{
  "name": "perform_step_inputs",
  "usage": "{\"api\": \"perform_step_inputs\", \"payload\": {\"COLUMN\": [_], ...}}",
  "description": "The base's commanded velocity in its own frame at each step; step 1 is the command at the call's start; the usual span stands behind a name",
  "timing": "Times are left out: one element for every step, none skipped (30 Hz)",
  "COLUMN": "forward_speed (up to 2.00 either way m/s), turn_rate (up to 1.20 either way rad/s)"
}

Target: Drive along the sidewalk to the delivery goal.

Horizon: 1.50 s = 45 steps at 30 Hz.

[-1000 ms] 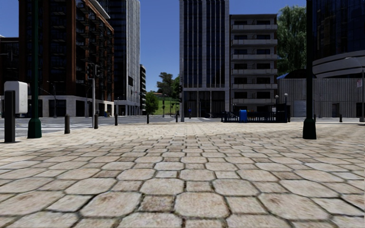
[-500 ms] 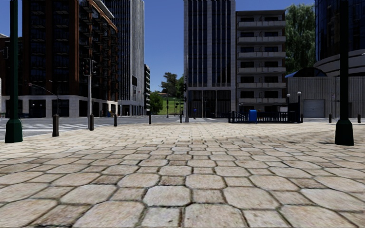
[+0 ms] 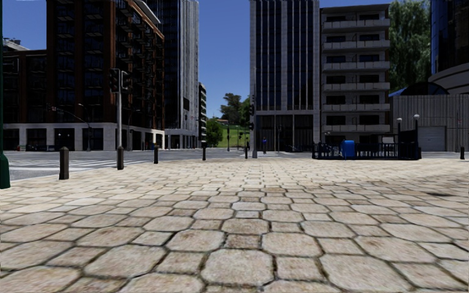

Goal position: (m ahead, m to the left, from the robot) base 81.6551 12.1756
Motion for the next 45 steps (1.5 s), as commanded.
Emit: {"api": "perform_step_inputs", "payload": {"forward_speed": [2.00,2.00,2.00,2.00,2.00,2.00,2.00,2.00,2.00,2.00,2.00,2.00,2.00,2.00,2.00,2.00,2.00,2.00,2.00,2.00,2.00,2.00,2.00,2.00,2.00,2.00,2.00,2.00,2.00,2.00,2.00,2.00,2.00,2.00,2.00,2.00,2.00,2.00,2.00,2.00,2.00,2.00,2.00,2.00,2.00], "turn_rate": [0.26,0.26,0.26,0.26,0.26,0.26,0.26,0.26,0.26,0.26,0.26,0.26,0.26,0.26,0.26,0.26,0.27,0.27,0.27,0.27,0.27,0.27,0.27,0.27,0.27,0.27,0.27,0.28,0.28,0.28,0.28,0.28,0.28,0.28,0.28,0.28,0.28,0.28,0.28,0.28,0.28,0.28,0.28,0.28,0.28]}}
